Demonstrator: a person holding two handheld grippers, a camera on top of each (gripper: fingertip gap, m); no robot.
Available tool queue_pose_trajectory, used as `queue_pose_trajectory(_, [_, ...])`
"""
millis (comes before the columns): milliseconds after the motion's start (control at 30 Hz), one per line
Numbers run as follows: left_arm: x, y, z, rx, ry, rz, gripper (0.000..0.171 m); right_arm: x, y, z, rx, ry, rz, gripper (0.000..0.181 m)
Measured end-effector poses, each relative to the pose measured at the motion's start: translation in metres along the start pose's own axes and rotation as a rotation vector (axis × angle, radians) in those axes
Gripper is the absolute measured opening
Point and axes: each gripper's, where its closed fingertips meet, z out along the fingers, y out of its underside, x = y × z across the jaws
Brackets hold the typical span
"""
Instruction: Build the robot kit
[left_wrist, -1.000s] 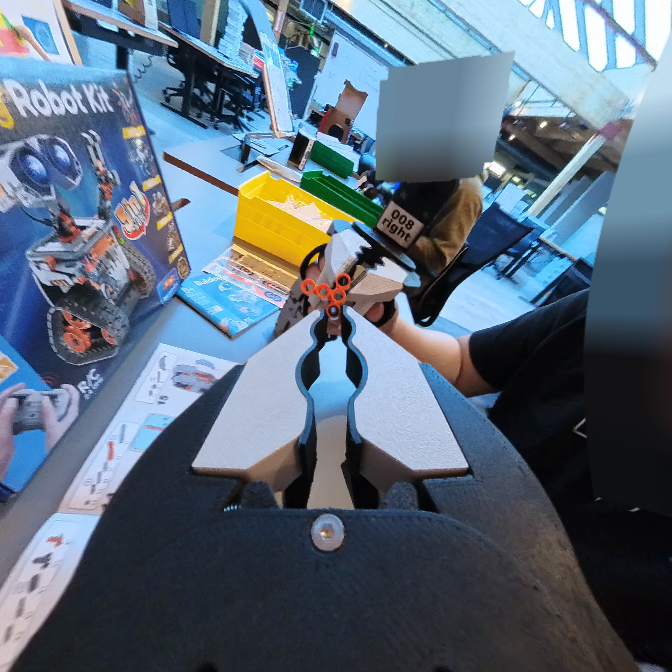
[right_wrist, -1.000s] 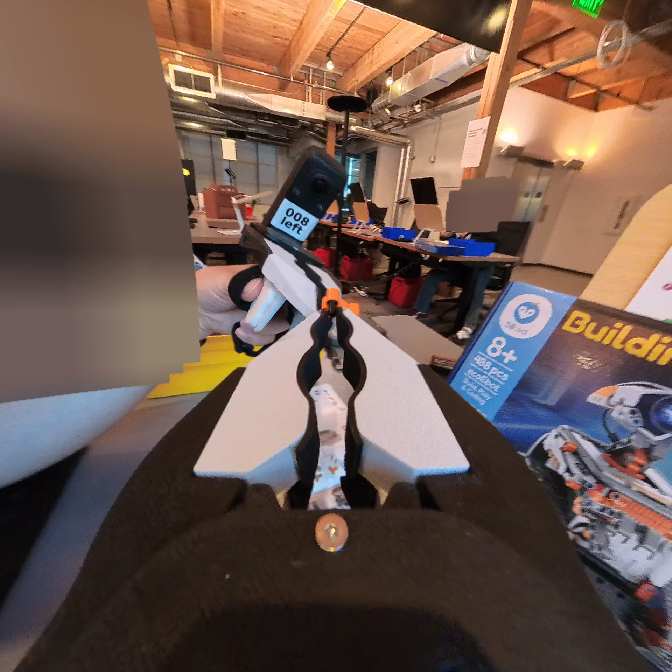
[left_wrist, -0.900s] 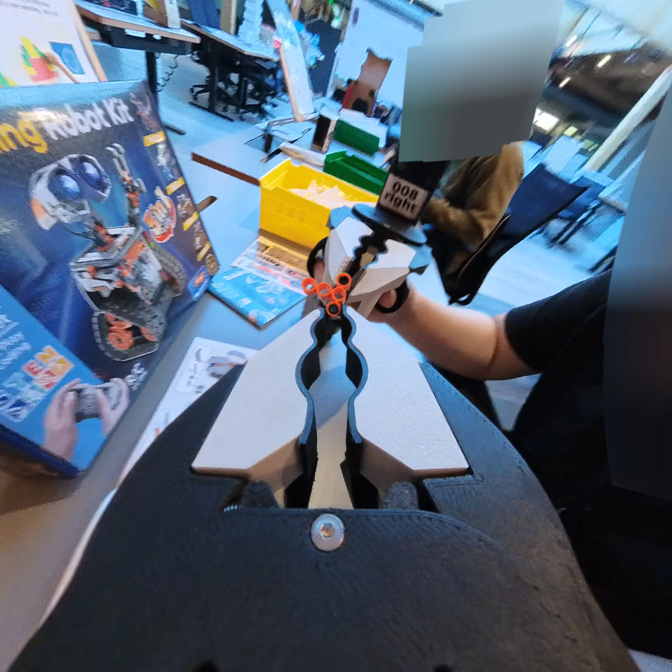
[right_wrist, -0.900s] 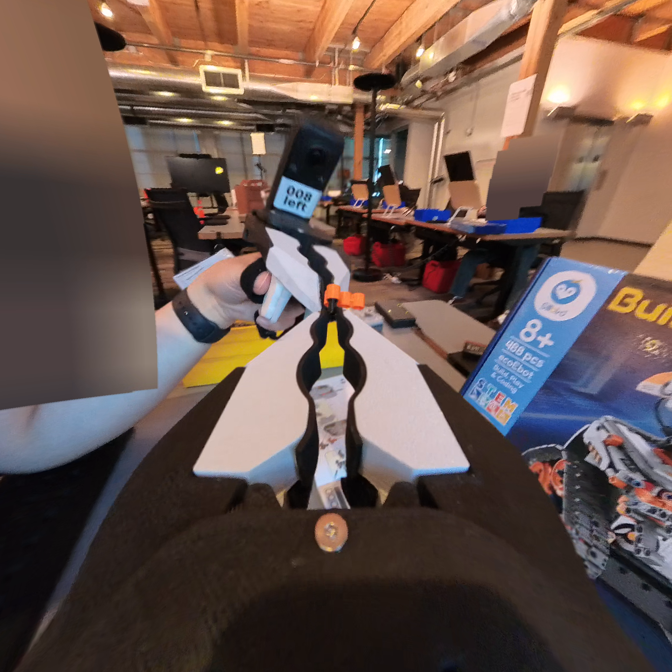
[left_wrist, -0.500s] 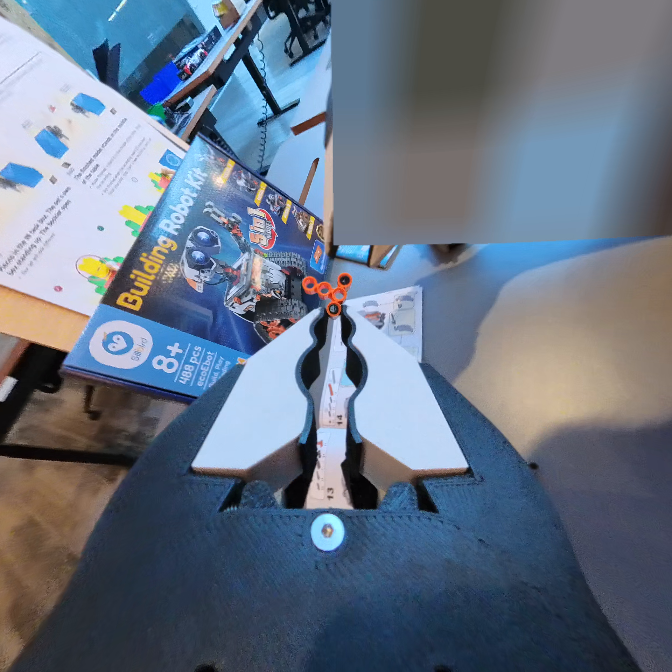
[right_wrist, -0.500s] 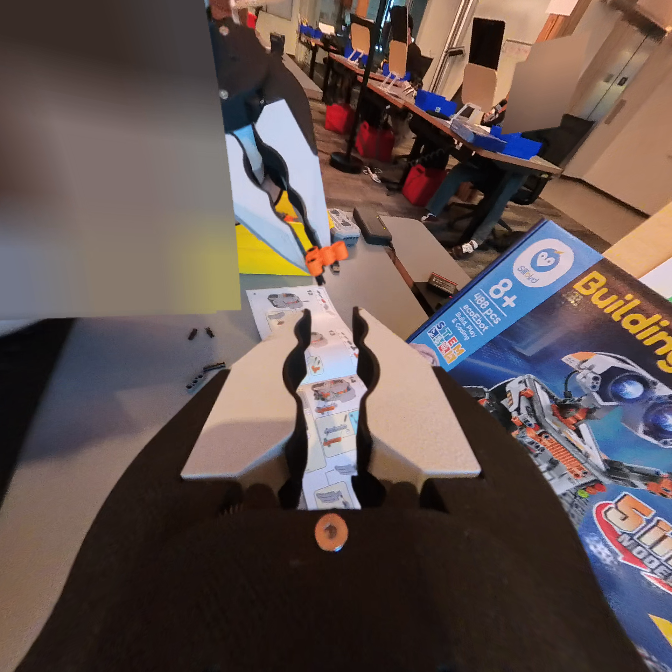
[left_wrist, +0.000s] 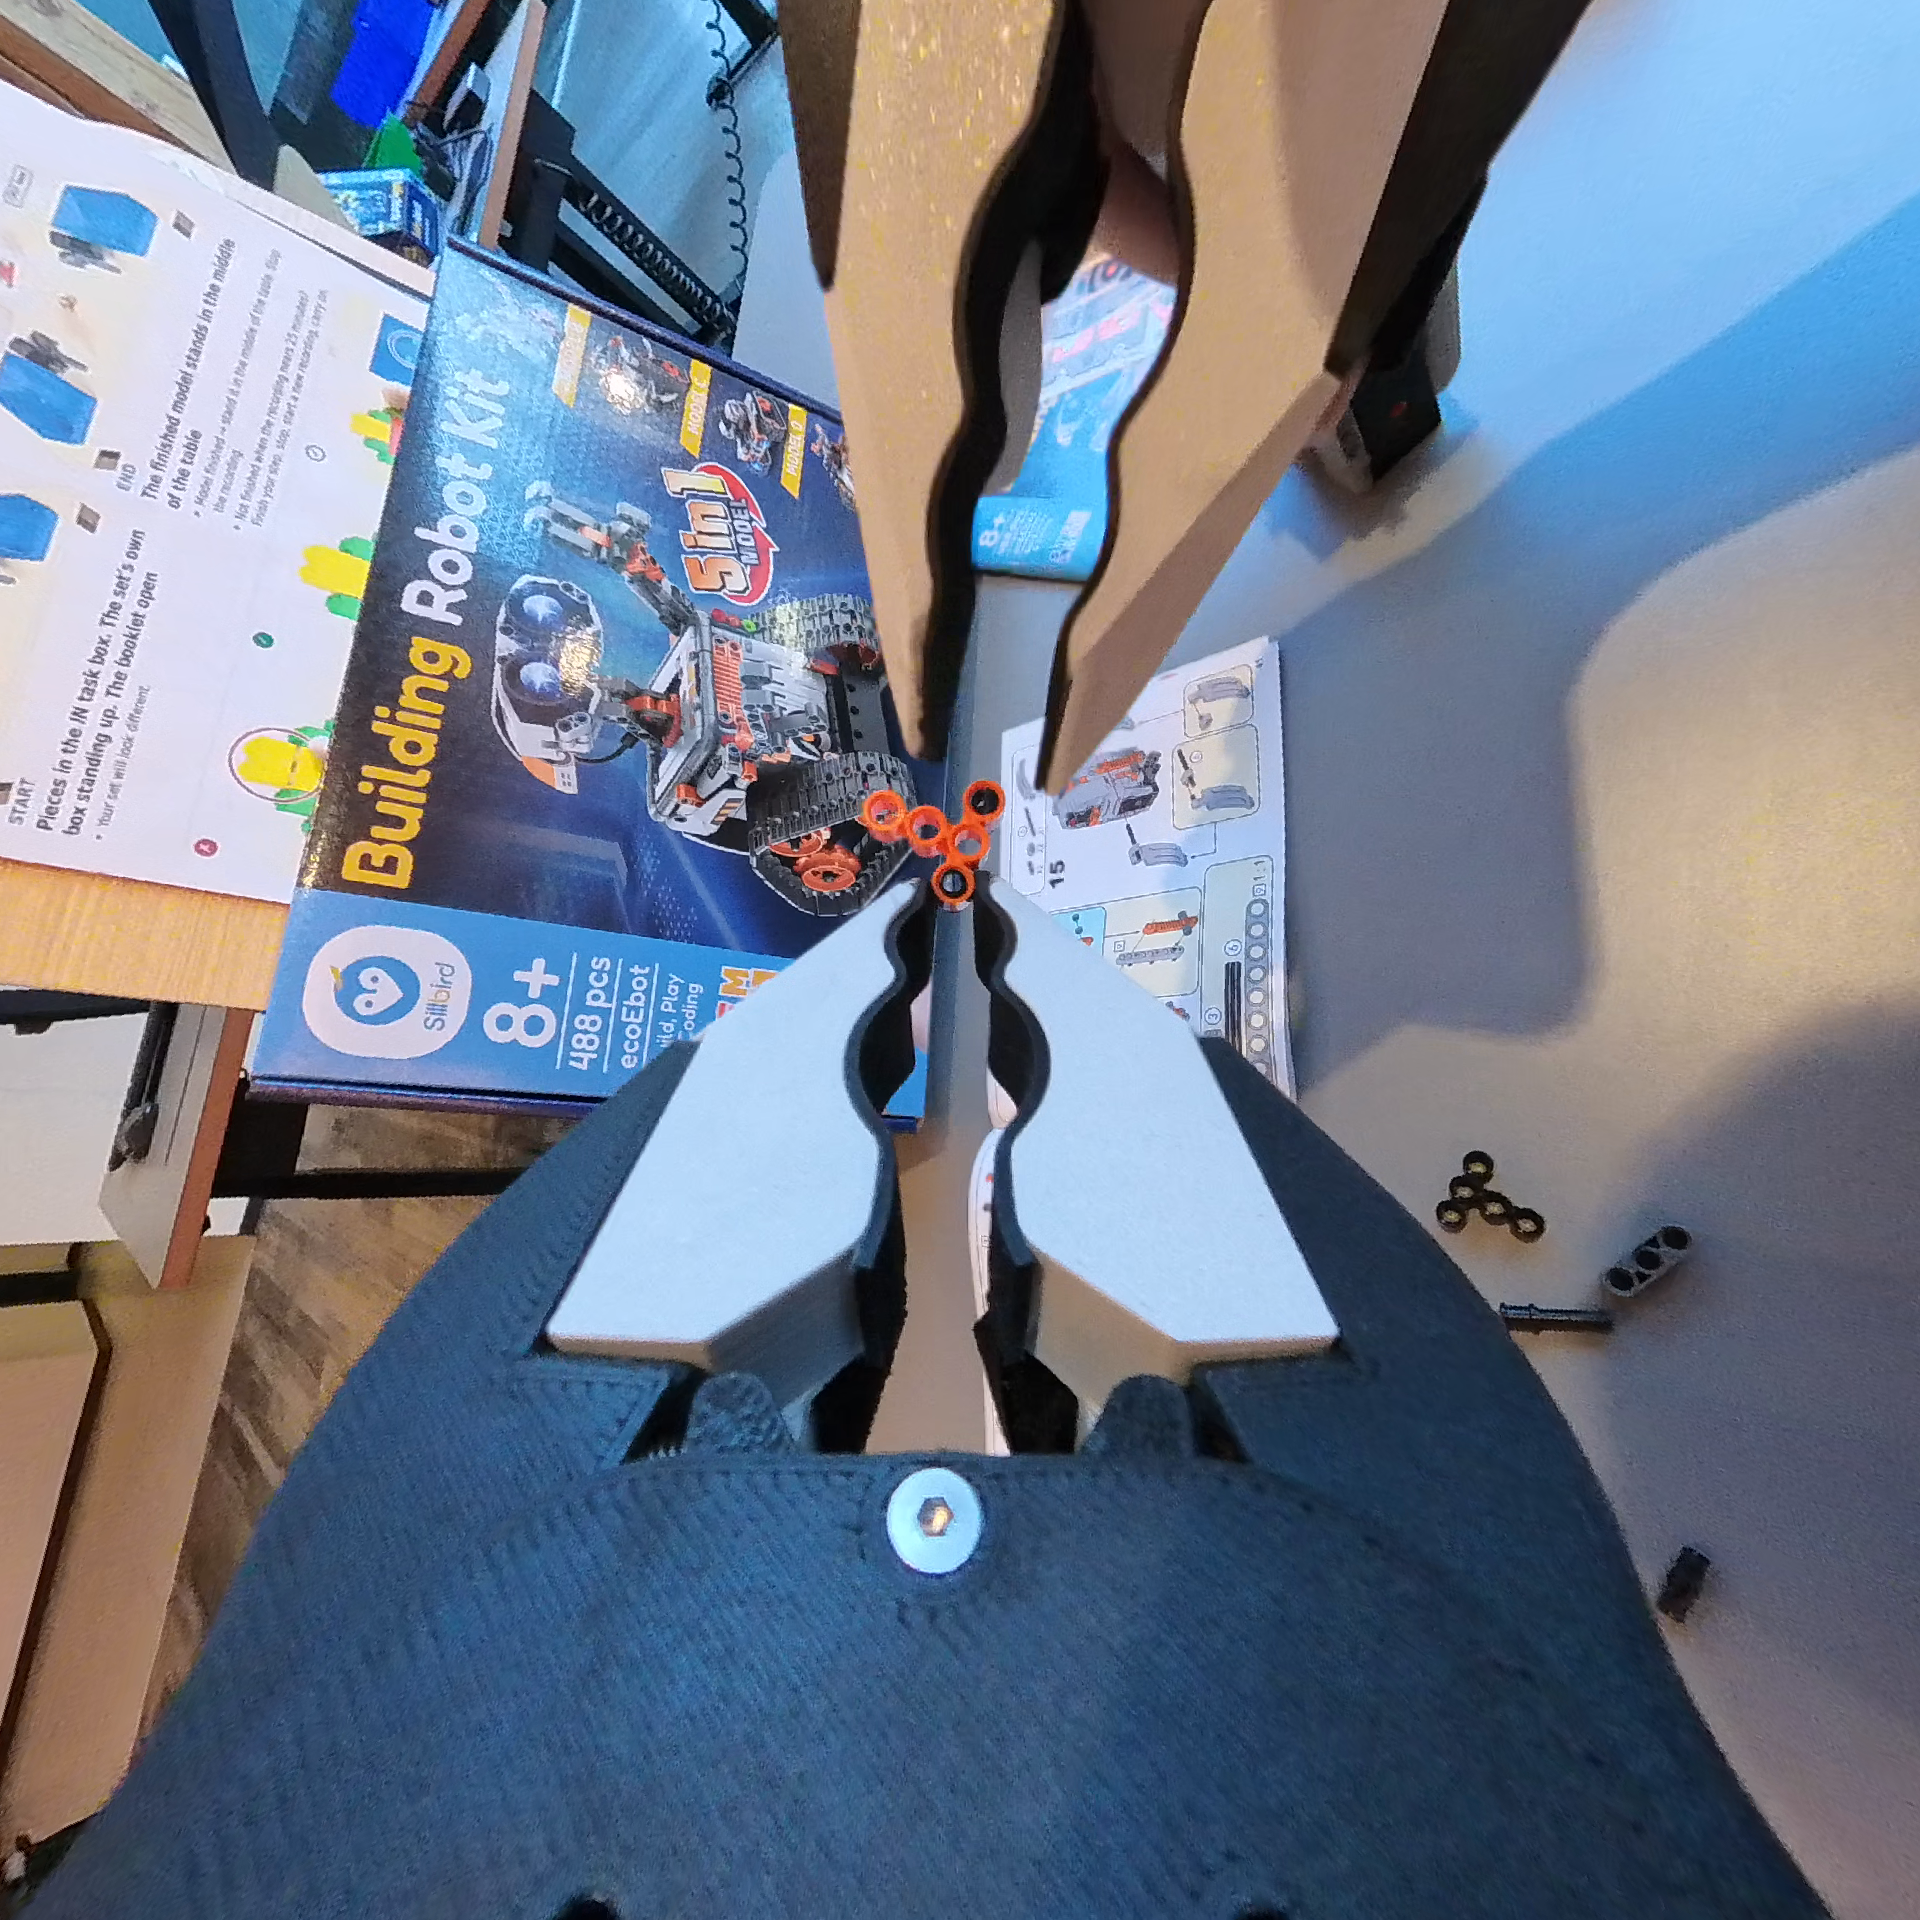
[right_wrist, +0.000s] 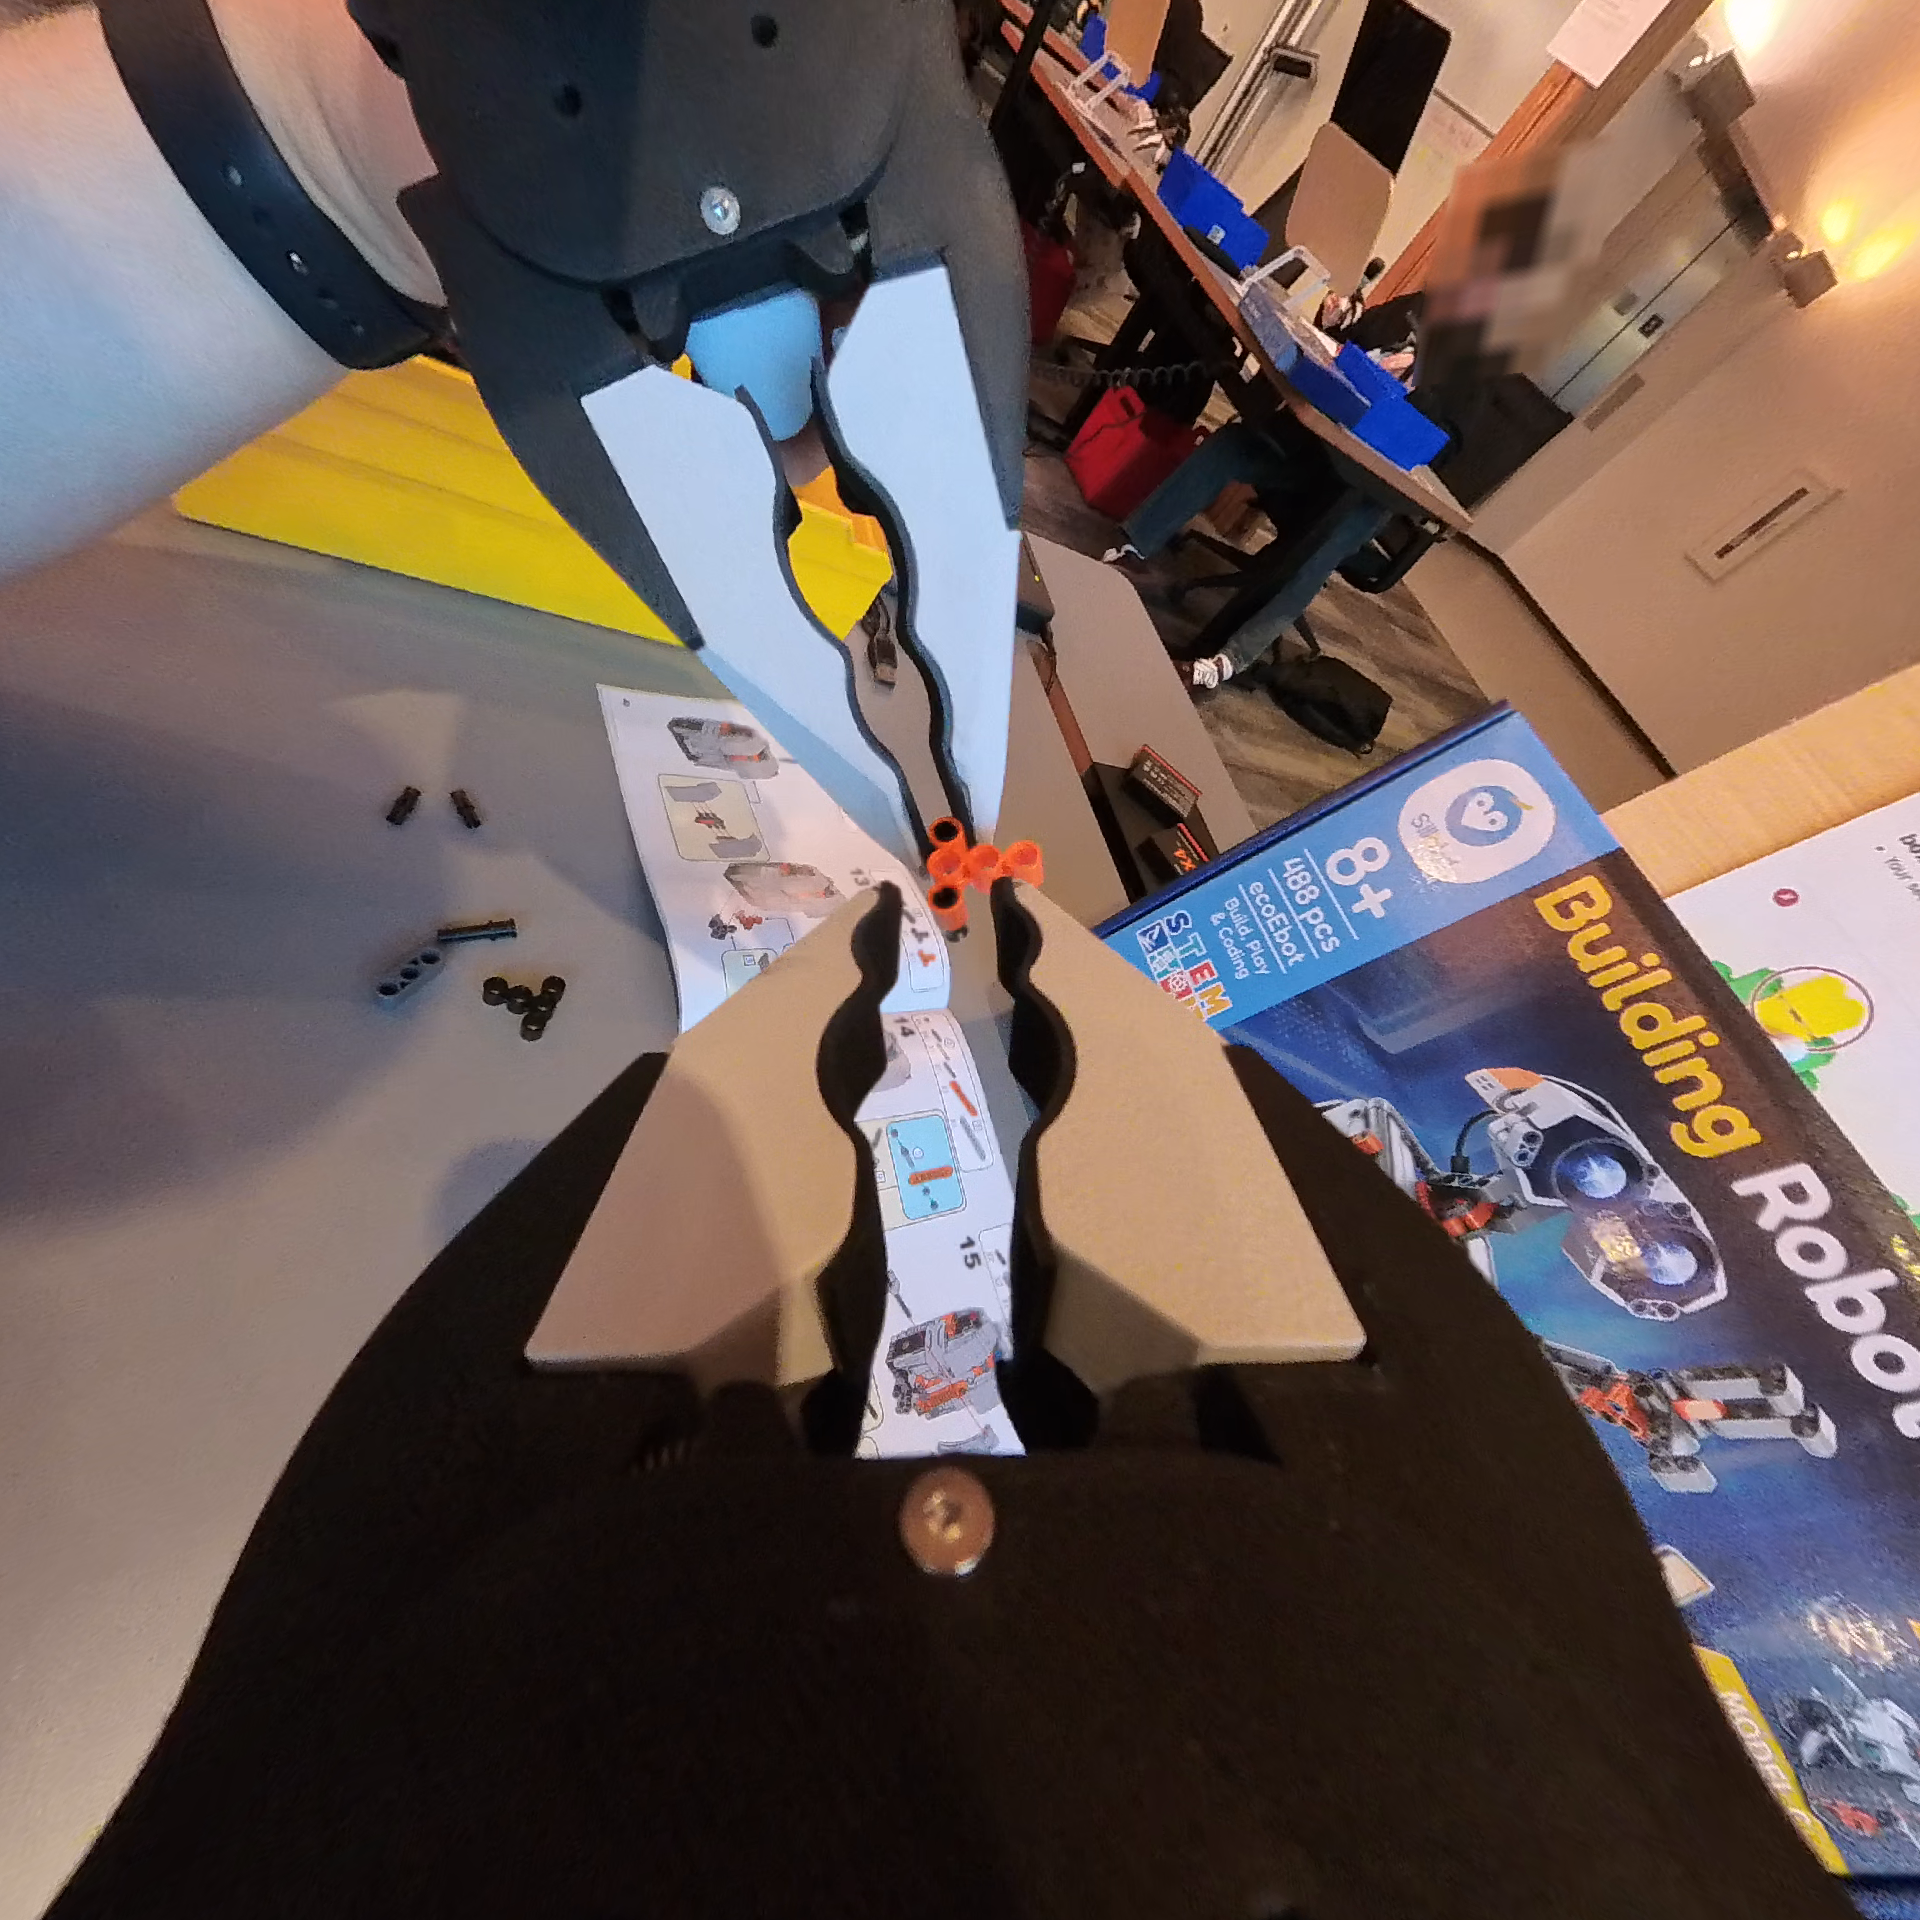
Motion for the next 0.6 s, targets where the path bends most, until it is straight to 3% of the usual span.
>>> queue_pose_trajectory(233, [0.003, 0.004, 0.001, -0.03, 0.026, -0.042, 0.004, -0.002, 0.008, 0.014, -0.089, 0.045, -0.031, 0.006])
queue_pose_trajectory(600, [0.009, 0.015, 0.003, -0.092, 0.074, -0.081, 0.004, -0.01, 0.017, 0.024, -0.181, -0.017, 0.143, 0.01])
